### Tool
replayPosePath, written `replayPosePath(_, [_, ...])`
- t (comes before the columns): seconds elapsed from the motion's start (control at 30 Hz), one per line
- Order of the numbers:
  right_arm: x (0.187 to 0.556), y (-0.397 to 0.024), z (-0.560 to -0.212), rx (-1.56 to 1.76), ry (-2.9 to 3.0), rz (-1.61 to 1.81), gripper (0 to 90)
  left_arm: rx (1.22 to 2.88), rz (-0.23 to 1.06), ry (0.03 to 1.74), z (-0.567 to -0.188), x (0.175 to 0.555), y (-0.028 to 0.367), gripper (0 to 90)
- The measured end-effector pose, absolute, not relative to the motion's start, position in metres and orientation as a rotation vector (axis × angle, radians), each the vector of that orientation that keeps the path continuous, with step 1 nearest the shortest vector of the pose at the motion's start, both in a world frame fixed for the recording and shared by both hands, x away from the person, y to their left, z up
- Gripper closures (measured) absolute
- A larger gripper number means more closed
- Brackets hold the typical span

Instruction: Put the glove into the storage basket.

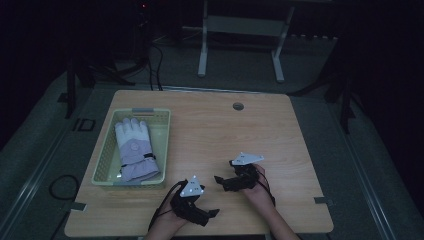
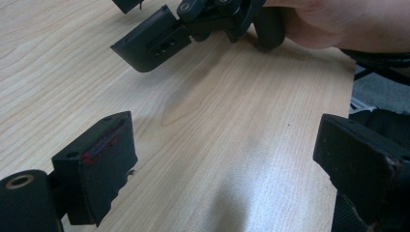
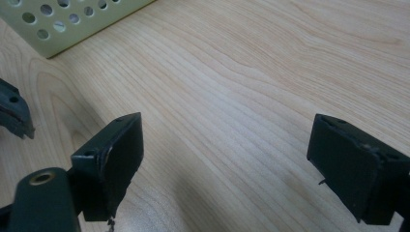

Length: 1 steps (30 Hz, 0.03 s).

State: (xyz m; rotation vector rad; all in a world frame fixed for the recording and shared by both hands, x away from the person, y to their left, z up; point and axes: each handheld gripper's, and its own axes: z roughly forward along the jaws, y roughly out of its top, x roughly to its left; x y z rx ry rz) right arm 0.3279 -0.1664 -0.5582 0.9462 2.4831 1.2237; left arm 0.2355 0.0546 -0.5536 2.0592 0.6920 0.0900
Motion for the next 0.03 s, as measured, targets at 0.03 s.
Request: replayPosePath(0.03, [0.3279,-0.1664,-0.5584,0.946,2.482,1.224,12.9,2.063,0.084,0.692,-0.5540,0.2355,0.0546,8.2])
